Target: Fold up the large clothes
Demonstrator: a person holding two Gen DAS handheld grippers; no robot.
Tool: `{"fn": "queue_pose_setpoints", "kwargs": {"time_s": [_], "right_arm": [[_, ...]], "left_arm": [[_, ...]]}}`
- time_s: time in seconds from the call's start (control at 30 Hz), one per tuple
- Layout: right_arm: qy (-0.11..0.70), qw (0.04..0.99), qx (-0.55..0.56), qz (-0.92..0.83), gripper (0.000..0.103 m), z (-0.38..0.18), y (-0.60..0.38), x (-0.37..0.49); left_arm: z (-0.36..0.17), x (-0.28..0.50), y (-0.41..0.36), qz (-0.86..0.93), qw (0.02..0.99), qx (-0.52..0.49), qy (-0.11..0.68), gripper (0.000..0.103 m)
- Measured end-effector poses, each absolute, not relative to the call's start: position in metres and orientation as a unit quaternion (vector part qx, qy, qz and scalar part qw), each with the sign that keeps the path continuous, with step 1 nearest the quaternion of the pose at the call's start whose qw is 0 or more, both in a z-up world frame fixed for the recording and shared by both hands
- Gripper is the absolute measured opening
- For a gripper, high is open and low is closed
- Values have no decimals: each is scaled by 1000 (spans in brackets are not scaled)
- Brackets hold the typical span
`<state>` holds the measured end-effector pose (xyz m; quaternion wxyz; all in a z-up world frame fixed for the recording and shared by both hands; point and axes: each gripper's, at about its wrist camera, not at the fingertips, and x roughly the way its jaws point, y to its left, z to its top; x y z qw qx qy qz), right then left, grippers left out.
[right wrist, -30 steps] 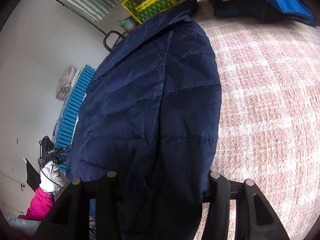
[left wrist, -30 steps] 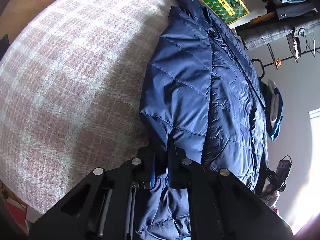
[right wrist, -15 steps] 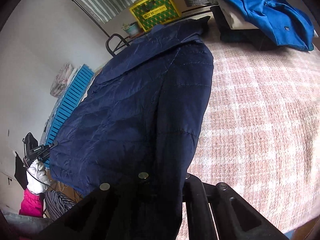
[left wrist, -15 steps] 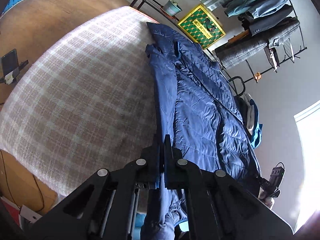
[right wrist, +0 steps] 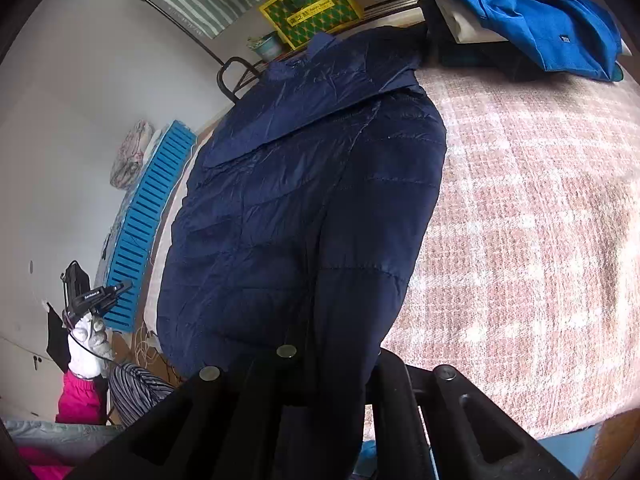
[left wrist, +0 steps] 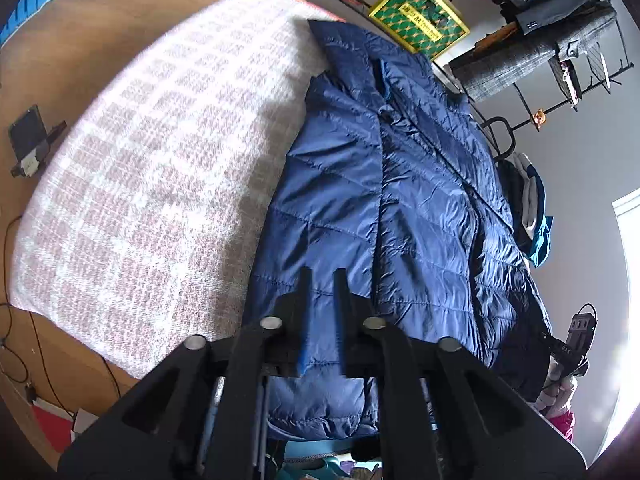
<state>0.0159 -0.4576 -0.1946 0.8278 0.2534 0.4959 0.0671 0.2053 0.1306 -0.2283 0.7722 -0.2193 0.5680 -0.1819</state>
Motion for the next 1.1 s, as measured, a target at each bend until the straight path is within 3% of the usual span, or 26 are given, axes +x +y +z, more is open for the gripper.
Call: {"fn": "queue_pose_setpoints", "kwargs": {"time_s": [0.03,0.07,0.2,0.37,0.4,0.43,0.5,0.77,1.1], "right_arm": [[499,827,250,65,2,-198,-455,15],[502,825,251,62,2,-201,-455,16],[509,818,260,56,3,-209,-461,16],[514,816,258,59,3,-213,-461,12],[516,817,252,60,3,-212,-460,11],[519,817,245,59,3,-212,-459,11],[524,817,236,57,3,-213,-457,12],[515,818,251,43,2,-212,-465,3],[441,848,288,60,1,-156,-481,18]], "left_arm": [[-240,208,133,-167,767,-220,579,53],[-250,208,135,-154,766,-225,582,58],[-286,213,142,-165,733,-266,604,58],[-287,207,142,-181,739,-270,591,57],[-287,206,141,-182,738,-273,589,53],[-288,205,138,-188,735,-273,592,34],[-293,204,129,-201,719,-275,606,6],[-243,189,125,-214,758,-293,542,1],[-144,227,109,-253,793,-280,479,0]]}}
